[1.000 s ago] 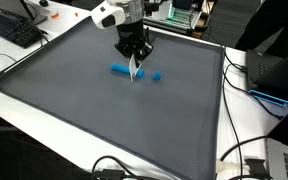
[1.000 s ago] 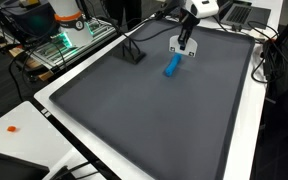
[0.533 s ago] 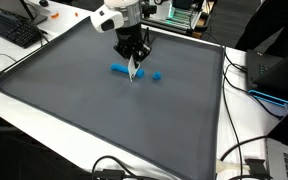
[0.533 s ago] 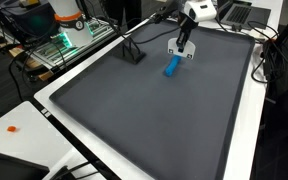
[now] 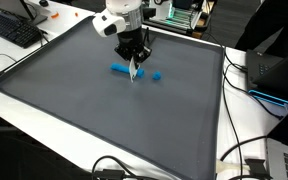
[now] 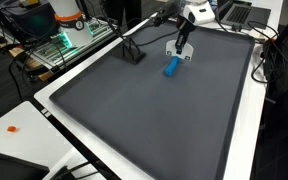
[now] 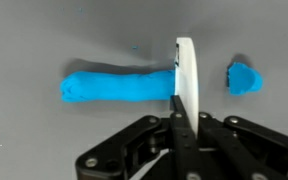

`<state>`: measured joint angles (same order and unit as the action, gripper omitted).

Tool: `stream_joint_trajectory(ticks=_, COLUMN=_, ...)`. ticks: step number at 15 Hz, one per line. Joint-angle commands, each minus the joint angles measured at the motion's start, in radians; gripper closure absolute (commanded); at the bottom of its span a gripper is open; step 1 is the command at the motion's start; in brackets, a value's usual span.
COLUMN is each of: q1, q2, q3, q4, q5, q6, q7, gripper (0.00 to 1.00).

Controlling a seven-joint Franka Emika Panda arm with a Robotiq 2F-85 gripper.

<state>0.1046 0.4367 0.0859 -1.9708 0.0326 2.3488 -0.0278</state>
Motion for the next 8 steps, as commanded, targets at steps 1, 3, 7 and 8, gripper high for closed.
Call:
stream_joint_trajectory(ticks=1, q1=-0.001, q2=0.016, q3=-0.002, q4=-0.041, q5=-0.027, q6=0.019, q7=-0.019, gripper=0.99)
stream_joint_trajectory(ticks=3, q1=-0.001, q2=0.017, q3=0.000, q4=-0.052, q5=-0.027, q6=0.026, q7=-0.023, gripper=0.99)
stream_joint_trajectory(ticks=7, q1=-0.003, q2=0.020, q3=0.005, q4=-0.072, q5=-0.021, q6=0.042, q7=-0.035, gripper=0.99)
stream_joint_trajectory(ticks=8, q1=-0.004, q2=0.022, q3=0.006, q4=-0.076, q5=-0.018, q6=0.045, q7=-0.036, gripper=0.99)
